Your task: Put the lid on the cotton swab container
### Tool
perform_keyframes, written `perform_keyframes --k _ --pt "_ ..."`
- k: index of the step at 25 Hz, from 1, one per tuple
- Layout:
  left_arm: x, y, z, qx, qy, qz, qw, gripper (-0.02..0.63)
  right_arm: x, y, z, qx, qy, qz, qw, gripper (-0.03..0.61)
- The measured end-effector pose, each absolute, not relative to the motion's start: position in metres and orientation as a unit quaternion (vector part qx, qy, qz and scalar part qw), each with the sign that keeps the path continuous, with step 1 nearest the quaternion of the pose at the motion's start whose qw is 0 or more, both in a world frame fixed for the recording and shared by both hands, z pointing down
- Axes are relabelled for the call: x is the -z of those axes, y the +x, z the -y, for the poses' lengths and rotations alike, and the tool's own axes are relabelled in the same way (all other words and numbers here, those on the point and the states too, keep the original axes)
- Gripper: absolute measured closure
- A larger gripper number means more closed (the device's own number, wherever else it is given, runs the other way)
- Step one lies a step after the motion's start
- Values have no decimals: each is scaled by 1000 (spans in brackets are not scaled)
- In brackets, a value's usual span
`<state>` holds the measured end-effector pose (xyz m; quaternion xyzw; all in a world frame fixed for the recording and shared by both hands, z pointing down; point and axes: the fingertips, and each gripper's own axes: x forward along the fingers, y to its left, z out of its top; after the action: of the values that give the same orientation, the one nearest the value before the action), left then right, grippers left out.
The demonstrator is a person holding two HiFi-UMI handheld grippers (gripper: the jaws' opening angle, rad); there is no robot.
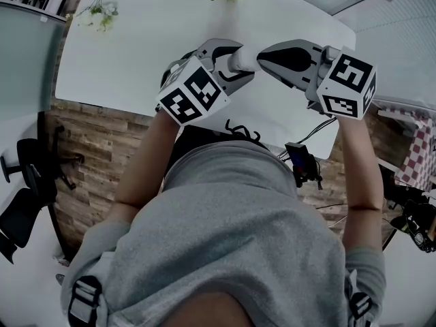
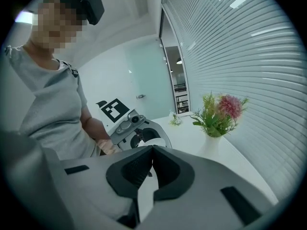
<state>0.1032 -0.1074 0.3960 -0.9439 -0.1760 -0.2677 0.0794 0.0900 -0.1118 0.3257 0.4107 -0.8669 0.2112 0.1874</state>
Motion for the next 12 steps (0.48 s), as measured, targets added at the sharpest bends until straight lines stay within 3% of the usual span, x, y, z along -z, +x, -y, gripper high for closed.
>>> perform_keyframes --k 12 --pt "-389 103 114 250 -951 163 85 383 -317 94 117 -221 431 868 104 554"
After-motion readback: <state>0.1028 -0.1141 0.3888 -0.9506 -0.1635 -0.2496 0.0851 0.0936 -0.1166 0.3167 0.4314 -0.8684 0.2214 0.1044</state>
